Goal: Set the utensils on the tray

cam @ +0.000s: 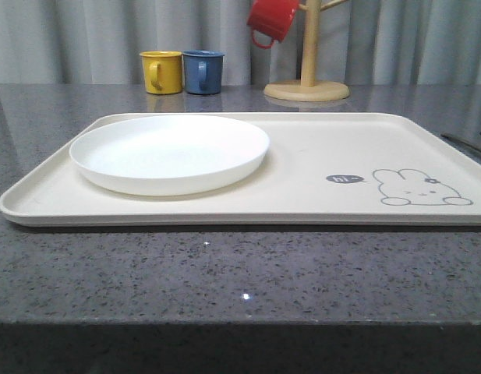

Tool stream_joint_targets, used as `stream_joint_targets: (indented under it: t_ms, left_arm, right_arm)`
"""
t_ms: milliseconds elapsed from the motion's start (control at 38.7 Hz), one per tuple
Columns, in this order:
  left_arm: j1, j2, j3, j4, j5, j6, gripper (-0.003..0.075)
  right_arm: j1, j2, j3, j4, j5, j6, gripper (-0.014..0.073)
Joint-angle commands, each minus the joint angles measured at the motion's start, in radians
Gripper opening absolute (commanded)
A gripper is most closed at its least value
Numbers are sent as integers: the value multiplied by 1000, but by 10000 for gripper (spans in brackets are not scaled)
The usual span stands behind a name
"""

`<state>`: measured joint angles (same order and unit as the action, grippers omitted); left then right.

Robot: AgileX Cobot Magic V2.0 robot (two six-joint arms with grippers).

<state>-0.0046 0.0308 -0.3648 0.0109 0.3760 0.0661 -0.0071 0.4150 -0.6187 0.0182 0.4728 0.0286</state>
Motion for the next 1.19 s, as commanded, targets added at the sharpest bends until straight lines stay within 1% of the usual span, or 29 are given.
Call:
stream_joint_targets:
  t_ms: [0,258,491,594,1163]
  left_arm:
    - [-7,13,-24,-11,-72,-12,-18]
    - [-7,13,-24,-11,-72,-12,-18]
    - [-7,13,-24,-11,-72,-12,-18]
    - [-7,13,-24,-11,-72,-12,-18]
    - [-7,13,-24,-11,-72,-12,-18]
  right_arm:
    - [-6,13,-34,-6,-72,-4,642]
    - [-6,13,-33,-6,-87,-4,642]
    - [-6,13,-33,-6,-254,-4,642]
    - [-6,13,-33,-6,-282,-4,642]
    - [-6,13,-33,-6,-233,-4,642]
